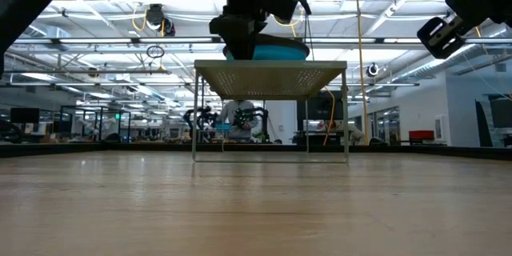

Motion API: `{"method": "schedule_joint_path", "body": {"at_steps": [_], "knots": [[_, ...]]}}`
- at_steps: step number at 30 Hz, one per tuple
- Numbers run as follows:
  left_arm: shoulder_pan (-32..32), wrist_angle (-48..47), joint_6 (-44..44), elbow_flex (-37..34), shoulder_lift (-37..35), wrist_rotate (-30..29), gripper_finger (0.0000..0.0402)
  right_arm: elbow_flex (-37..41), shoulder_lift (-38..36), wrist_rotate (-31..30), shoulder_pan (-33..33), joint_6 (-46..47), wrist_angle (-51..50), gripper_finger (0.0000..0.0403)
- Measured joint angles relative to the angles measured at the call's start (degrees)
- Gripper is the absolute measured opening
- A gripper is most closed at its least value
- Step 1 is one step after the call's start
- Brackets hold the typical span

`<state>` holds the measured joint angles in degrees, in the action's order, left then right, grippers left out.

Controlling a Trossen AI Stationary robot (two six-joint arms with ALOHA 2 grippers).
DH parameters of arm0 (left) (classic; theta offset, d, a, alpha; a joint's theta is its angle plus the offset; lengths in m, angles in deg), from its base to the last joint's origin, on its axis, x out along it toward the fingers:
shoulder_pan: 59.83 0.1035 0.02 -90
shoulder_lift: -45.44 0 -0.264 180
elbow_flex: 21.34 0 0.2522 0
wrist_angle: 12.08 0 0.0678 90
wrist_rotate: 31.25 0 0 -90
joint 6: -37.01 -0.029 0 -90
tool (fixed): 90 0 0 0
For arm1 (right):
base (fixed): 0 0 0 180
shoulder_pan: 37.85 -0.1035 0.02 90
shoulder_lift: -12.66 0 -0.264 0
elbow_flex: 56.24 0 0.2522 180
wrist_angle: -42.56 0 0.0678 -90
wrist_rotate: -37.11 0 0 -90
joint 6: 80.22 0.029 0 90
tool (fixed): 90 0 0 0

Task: Pick & Place Fruit
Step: Put the knife on the shelf, then return to Home Position

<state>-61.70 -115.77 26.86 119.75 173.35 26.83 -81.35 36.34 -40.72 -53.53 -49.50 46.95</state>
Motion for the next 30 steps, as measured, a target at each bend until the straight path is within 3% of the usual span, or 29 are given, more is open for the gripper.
{"method": "schedule_joint_path", "body": {"at_steps": [9,17,25,30], "knots": [[-0.18,-0.22,1.58,-0.17,-3.78,5.51,0.022,0.0,-0.01,0.0,-0.02,0.05,0.0,0.0],[-0.68,-0.05,6.05,-0.17,-8.46,8.14,0.022,0.0,0.0,0.0,-0.02,-0.04,-0.02,0.0],[0.16,0.42,18.22,-0.17,-15.97,18.36,0.022,0.0,-0.02,-0.02,-0.02,-0.09,-0.02,0.0],[0.34,1.47,21.47,-0.17,-20.77,18.84,0.0205,0.0,0.0,-0.02,-0.02,-0.34,-0.02,0.0]]}}
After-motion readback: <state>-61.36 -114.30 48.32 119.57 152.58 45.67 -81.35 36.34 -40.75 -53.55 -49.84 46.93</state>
